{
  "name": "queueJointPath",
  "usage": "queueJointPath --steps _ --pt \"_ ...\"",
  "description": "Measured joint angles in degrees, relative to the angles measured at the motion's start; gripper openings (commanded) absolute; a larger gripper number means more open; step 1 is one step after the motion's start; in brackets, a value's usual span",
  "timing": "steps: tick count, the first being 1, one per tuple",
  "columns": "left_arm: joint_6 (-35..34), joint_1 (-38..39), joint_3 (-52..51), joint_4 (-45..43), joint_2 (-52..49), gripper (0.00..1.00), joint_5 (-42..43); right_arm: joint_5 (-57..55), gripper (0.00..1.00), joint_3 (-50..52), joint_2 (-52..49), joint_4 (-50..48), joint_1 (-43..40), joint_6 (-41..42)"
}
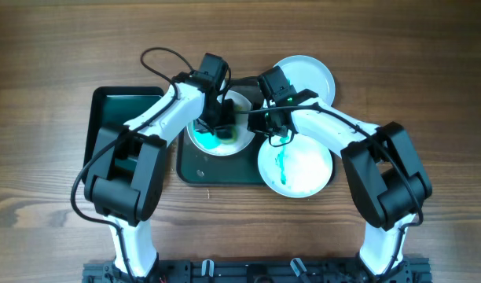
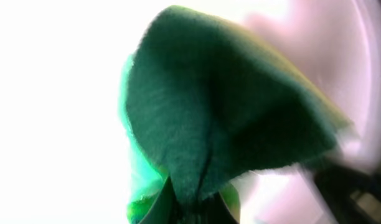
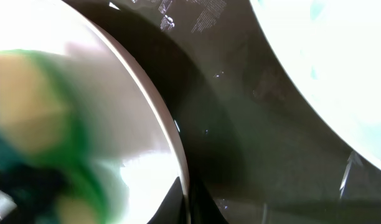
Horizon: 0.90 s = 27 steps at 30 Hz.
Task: Clean dirty plates on tray and stack at the side
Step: 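Scrub the lower-left white plate with the sponge while the right gripper holds it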
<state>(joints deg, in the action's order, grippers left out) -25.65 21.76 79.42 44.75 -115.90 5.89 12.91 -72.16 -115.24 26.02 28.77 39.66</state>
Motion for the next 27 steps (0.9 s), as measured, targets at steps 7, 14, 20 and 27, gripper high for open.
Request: queueJointPath --steps 7,14,20,27 --pt "-12.0 0.2 1.0 8.3 0.0 0.04 -17.8 0.4 0.04 0.0 -0.1 -0.3 0.0 0.0" --pt "0.7 2.9 0.9 1.8 -0.1 0.04 3.4 0.3 0.04 0.0 -0.1 0.1 -0.3 0.0" --pt "-3.4 3.4 0.9 -5.3 -0.4 0.04 5.2 0.3 0.04 0.0 -0.1 0.1 -0.3 -0.1" --pt "-17.0 2.6 1.2 2.2 -0.4 0.04 -10.2 0.4 0.04 0.0 -0.1 0.0 -0.3 -0.3"
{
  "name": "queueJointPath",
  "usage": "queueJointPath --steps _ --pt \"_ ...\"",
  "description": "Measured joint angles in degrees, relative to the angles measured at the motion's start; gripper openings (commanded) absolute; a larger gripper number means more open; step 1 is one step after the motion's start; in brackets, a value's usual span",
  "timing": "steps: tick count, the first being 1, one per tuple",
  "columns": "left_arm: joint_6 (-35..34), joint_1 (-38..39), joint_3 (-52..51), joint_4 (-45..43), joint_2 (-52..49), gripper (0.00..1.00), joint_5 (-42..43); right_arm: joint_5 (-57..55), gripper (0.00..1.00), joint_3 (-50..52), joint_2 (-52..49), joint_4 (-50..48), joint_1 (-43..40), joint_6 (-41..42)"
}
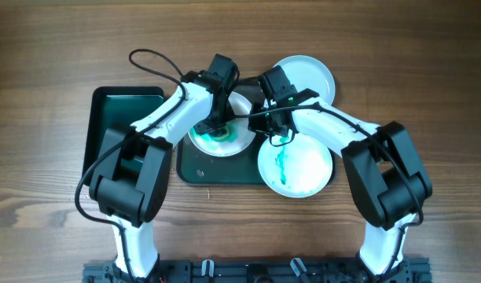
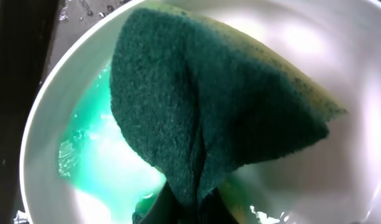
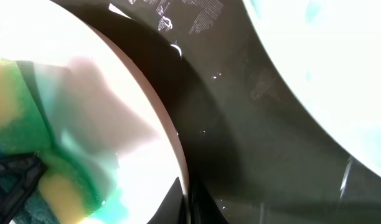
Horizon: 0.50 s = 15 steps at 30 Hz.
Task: Clean dirty plates on tray and stack at the side
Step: 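Scrub the lower-left white plate with the sponge while the right gripper holds it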
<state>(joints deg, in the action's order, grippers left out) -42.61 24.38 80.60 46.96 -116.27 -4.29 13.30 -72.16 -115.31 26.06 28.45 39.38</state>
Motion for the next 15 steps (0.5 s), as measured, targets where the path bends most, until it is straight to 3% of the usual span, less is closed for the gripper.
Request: queueJointPath --steps 2,8,12,15 --pt "0.5 0.1 0.0 -0.3 0.0 0.04 2.0 0.0 0.04 0.0 0.0 0.0 0.0 0.0" --pt "14.7 0.4 0.0 -5.9 0.0 0.04 16.9 0.0 0.04 0.0 0.0 0.1 0.0 -0.2" --pt "16.9 -2.7 0.2 -2.9 0.4 0.04 18.5 0.0 0.04 0.0 0.0 0.1 0.0 -0.3" --pt "16.9 -10.8 1.8 2.9 4.3 0.04 17.4 0.0 0.04 0.0 0.0 0.1 0.0 -0.9"
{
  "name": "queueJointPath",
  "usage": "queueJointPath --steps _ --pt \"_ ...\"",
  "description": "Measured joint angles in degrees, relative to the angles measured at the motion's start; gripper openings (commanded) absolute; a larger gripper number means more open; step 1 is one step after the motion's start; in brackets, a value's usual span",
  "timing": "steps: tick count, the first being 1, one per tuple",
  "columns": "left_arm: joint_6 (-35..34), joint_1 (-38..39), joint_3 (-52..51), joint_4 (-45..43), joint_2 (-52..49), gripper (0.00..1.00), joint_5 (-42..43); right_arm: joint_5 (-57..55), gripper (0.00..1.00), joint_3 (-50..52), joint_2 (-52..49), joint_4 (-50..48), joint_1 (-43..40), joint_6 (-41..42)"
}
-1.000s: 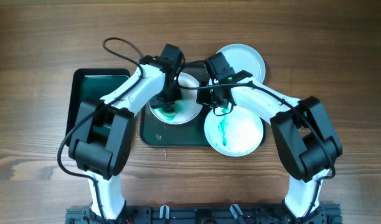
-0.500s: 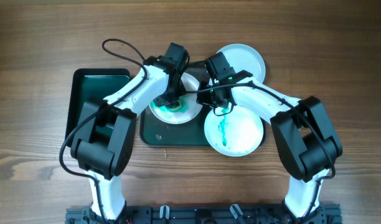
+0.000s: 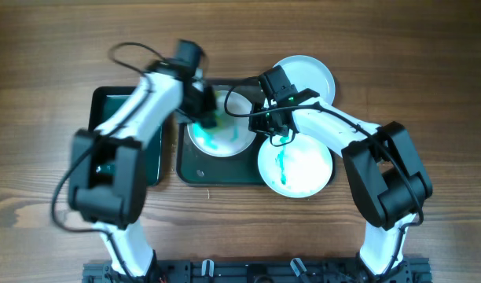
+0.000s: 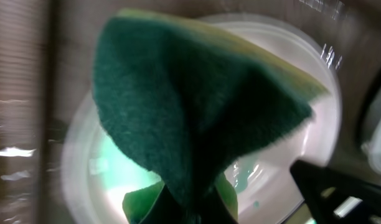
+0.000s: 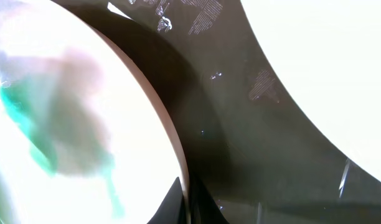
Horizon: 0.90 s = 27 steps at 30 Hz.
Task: Clean dirty plates on tray and stack at the side
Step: 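Scrub the lower-left white plate with the sponge while the right gripper holds it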
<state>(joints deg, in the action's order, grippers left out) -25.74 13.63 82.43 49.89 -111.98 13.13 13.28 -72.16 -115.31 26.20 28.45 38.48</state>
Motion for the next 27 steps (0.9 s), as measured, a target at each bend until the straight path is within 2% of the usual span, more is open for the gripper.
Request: queueJointPath --steps 6,10,15,18,24,27 --pt "0.2 -11.1 1.8 6.0 10.8 0.04 -0.9 -1.1 0.04 0.0 0.4 0.4 0.2 -1.6" --pt "0.2 -14.8 1.9 7.3 11.8 0.04 -1.3 -9.3 0.04 0.1 3.4 2.0 2.6 -5.7" --pt "0.2 -14.7 1.9 7.4 11.8 0.04 -1.6 -29.2 0.04 -1.6 10.5 7.3 8.9 -11.7" --pt "0.2 -14.7 1.9 7.4 11.8 0.04 -2.1 -47.2 0.04 -2.4 13.0 8.5 14.0 -15.9" --pt "0.2 -14.7 1.9 7.4 11.8 0.04 -2.2 -77.4 0.04 -2.4 14.9 6.5 24.2 -22.7" --pt "0.2 -14.7 1.9 7.4 11.8 0.04 -2.3 -88.6 0.04 -2.5 15.0 3.0 28.1 -28.2"
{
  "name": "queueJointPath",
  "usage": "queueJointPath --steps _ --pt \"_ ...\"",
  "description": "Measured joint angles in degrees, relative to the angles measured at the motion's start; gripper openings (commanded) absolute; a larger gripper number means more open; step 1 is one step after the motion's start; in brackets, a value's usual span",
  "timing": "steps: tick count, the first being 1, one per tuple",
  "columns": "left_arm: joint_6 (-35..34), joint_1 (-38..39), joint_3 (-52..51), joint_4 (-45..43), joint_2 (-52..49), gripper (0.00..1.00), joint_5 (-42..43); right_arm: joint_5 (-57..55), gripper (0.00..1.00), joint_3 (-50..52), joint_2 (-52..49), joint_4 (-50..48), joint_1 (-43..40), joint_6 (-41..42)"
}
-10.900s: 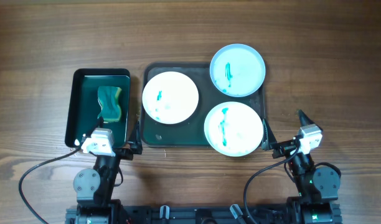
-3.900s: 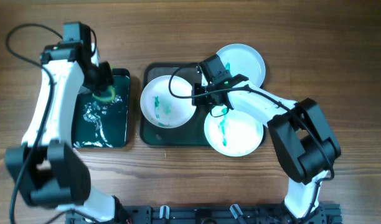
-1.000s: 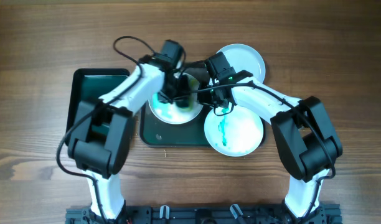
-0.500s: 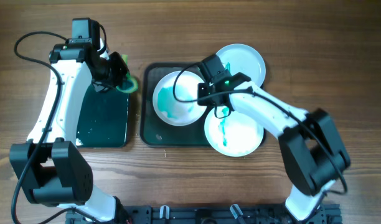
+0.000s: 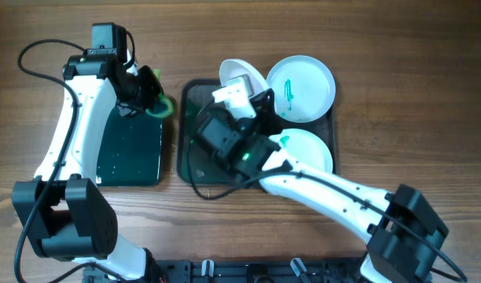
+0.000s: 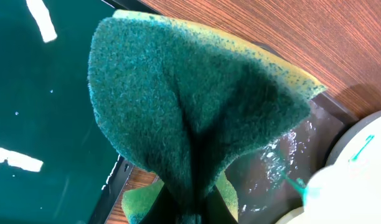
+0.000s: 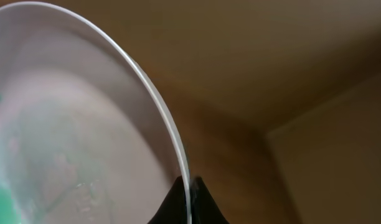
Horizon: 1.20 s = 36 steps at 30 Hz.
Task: Clean dirty plates on tray and stack at the side
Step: 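Scrub the lower-left white plate with the sponge while the right gripper holds it, then lift the scrubbed plate with the right gripper and place it right of the tray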
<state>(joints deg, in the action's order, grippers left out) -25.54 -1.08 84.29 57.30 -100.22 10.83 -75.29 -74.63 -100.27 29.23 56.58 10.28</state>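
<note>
My left gripper (image 6: 190, 211) is shut on a green and yellow sponge (image 6: 197, 106). In the overhead view the sponge (image 5: 156, 98) hangs over the right edge of the green tray (image 5: 107, 165). My right gripper (image 7: 188, 190) is shut on the rim of a white plate (image 7: 84, 124). That plate (image 5: 244, 75) is lifted and tilted over the back of the dark tray (image 5: 195, 169). Green soap smears its lower left in the right wrist view. Another white plate (image 5: 303, 86) with a green streak lies at the tray's back right. A third plate (image 5: 313, 149) sits in front of it, partly under my right arm.
The green tray (image 6: 41, 93) lies left of the dark tray (image 6: 284, 155), with a strip of wooden table (image 5: 168, 134) between them. The left arm's cable (image 5: 36, 59) loops over the table at far left. My right arm (image 5: 319, 185) crosses the dark tray's front.
My left gripper has moved left with the sponge, from above the plate to the green tray's right edge. My right gripper has raised and tilted the plate it held flat on the dark tray.
The sponge was pressed on the soapy plate in the dark tray while my right gripper pinched the plate's rim. It stayed there a moment later. Then the sponge was off the plate to the left. Now it is by the green tray and the plate is up.
</note>
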Motion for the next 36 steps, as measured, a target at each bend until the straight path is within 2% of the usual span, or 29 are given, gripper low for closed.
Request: queueJointPath --steps 5,9,12,15,17,20,23,27,30,33,36 --pt "0.0 0.0 0.0 0.0 0.0 0.04 -0.3 -7.5 0.04 0.0 0.0 -4.8 3.3 -8.5" --pt "0.0 0.0 0.0 0.0 0.0 0.04 -0.7 -7.4 0.04 0.0 0.0 -5.3 3.2 -9.3" --pt "0.0 0.0 0.0 0.0 0.0 0.04 -0.7 1.5 0.04 -0.3 0.1 0.4 2.7 -5.2" --pt "0.0 0.3 0.0 0.0 0.0 0.04 -0.9 15.8 0.04 -0.5 0.7 7.4 -0.9 3.7" --pt "0.0 1.0 0.0 0.2 0.0 0.04 -1.1 28.3 0.04 -0.5 3.0 9.8 -6.1 8.5" --pt "0.0 2.9 0.0 0.2 0.0 0.04 -1.4 47.8 0.04 -0.5 10.4 12.0 -18.5 12.3" --pt "0.0 5.1 0.0 0.2 0.0 0.04 -1.6 64.4 0.04 -0.6 18.7 17.6 -37.5 13.8" --pt "0.0 7.4 0.0 0.2 0.0 0.04 -1.6 72.8 0.04 -0.5 20.9 23.9 -56.5 14.1" --pt "0.0 8.7 0.0 0.2 0.0 0.04 -2.3 74.5 0.04 3.9 20.8 20.3 -69.5 13.9" --pt "0.0 10.1 0.0 0.2 0.0 0.04 -2.5 75.3 0.04 10.5 20.5 14.7 -76.0 13.9" --pt "0.0 11.5 0.0 -0.2 0.0 0.04 -2.7 75.3 0.04 17.3 18.8 8.2 -78.4 14.0"
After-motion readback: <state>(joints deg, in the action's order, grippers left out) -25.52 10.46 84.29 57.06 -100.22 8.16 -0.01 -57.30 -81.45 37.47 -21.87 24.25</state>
